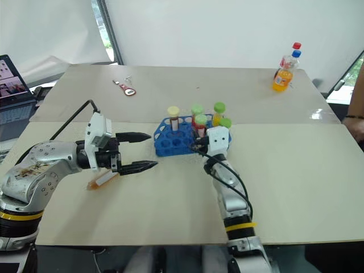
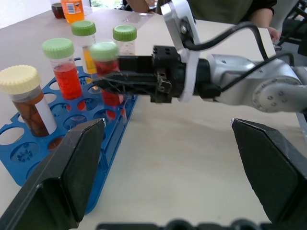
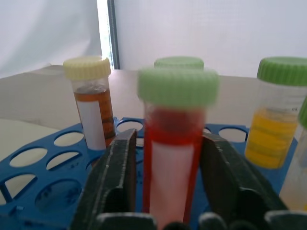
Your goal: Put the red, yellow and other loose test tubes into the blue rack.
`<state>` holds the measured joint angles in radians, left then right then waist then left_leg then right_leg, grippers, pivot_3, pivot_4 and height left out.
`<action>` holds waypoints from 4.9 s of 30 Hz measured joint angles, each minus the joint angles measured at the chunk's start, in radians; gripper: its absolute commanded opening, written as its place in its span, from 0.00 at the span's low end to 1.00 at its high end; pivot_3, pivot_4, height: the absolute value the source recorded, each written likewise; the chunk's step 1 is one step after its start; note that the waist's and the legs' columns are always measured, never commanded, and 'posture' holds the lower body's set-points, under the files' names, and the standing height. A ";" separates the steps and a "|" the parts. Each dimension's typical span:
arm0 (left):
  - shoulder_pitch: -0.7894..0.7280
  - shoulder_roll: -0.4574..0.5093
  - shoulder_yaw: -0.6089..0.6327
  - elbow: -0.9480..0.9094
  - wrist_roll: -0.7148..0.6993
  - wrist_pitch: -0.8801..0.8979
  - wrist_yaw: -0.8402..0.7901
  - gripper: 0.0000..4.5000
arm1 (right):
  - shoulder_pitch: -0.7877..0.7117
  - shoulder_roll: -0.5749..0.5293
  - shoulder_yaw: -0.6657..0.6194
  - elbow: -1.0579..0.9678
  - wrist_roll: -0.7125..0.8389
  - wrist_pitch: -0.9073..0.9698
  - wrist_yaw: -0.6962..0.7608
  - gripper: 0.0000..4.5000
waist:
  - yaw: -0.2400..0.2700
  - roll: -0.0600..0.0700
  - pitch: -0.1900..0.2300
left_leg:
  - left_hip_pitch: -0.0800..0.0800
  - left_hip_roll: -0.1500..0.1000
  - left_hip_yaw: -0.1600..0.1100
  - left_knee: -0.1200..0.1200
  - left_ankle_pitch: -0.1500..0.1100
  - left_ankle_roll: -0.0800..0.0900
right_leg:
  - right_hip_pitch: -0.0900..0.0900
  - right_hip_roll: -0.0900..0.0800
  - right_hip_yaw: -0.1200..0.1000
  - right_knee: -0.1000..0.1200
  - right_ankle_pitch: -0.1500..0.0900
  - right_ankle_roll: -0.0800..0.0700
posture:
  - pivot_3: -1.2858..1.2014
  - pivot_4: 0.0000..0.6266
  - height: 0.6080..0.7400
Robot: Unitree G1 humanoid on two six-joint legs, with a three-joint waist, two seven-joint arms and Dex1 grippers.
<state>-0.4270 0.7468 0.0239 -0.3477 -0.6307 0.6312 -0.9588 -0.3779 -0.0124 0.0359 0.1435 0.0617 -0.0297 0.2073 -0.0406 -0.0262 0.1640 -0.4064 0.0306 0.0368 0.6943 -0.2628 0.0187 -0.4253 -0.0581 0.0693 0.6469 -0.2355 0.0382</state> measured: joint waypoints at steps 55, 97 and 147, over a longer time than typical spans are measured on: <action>-0.427 0.234 -0.609 0.454 0.616 0.162 -0.361 0.19 | 0.115 -0.978 -0.198 -0.858 0.946 1.001 0.624 1.00 | 0.049 -0.006 0.003 | -0.004 0.000 0.005 0.007 0.000 0.001 | 0.000 0.002 -0.001 -0.003 -0.003 0.000 | 0.52 0.24 1.00; -0.465 -0.606 -0.086 1.040 0.439 -0.739 0.040 0.19 | 0.238 -1.062 -0.473 -1.028 1.199 1.111 0.015 1.00 | 0.053 -0.005 0.003 | -0.012 -0.005 -0.008 0.018 -0.002 0.004 | 0.002 -0.001 -0.001 -0.004 -0.001 0.005 | 0.52 0.24 1.00; -0.175 -0.225 -0.099 0.650 0.454 -0.569 -0.073 0.97 | 0.390 -1.197 -0.532 -0.850 0.936 0.945 0.298 1.00 | 0.049 -0.005 0.003 | -0.010 -0.003 -0.008 0.017 -0.002 0.004 | 0.003 -0.001 -0.001 -0.005 -0.001 0.005 | 0.52 0.24 1.00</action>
<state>-0.6022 0.5218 -0.0748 0.3020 -0.1767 0.0620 -1.0315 0.0120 -1.2096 -0.4960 -0.7064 0.9972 0.9157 0.5057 0.0082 -0.0308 0.1666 -0.4167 0.0276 0.0292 0.7117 -0.2647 0.0226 -0.4225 -0.0587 0.0687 0.6423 -0.2364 0.0437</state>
